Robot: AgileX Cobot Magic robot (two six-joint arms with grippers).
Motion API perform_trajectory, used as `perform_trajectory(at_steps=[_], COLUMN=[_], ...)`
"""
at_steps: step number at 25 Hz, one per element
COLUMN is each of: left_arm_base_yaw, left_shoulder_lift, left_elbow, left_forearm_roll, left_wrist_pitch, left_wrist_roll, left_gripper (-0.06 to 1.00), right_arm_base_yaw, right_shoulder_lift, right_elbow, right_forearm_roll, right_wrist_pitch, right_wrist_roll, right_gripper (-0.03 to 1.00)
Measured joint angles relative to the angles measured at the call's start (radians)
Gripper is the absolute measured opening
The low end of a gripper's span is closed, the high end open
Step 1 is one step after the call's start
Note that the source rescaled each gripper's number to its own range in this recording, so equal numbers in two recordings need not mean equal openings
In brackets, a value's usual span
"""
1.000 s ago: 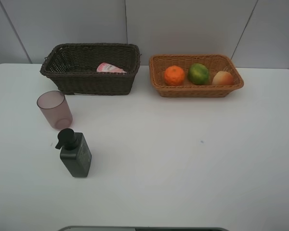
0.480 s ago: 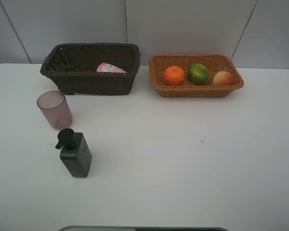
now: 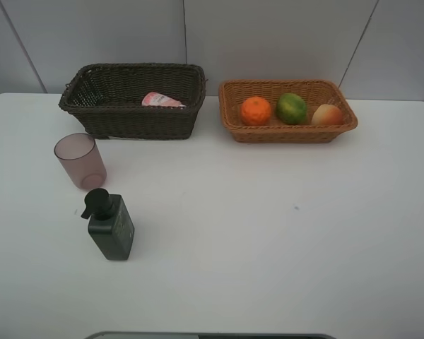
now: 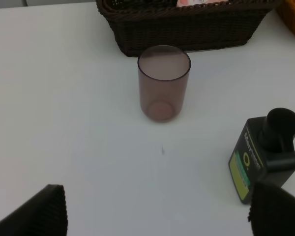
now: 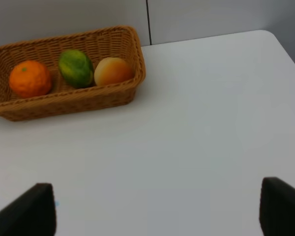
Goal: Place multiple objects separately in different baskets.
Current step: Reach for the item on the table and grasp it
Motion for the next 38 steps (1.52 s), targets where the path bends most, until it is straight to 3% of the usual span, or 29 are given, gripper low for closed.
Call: perform_trajectory(at_steps=[32, 38], left_arm_base_yaw=[0.000, 0.000], left_shoulder_lift=[0.000, 0.164], left_elbow=[0.000, -0.051], left_forearm_roll=[0.014, 0.021], left_wrist_pitch=[0.000, -0.086], left_wrist_roll=[0.009, 0.013], left_gripper=[0.95, 0.95], right_arm_base_yaw=[0.000, 0.000], right_shoulder_lift=[0.000, 0.000], right_elbow=[0.000, 0.000], right_forearm_roll=[-0.001, -0.001], right_wrist_pitch=[0.000, 0.000], right_wrist_roll=[0.000, 0.000], right_gripper=[0.80, 0.80])
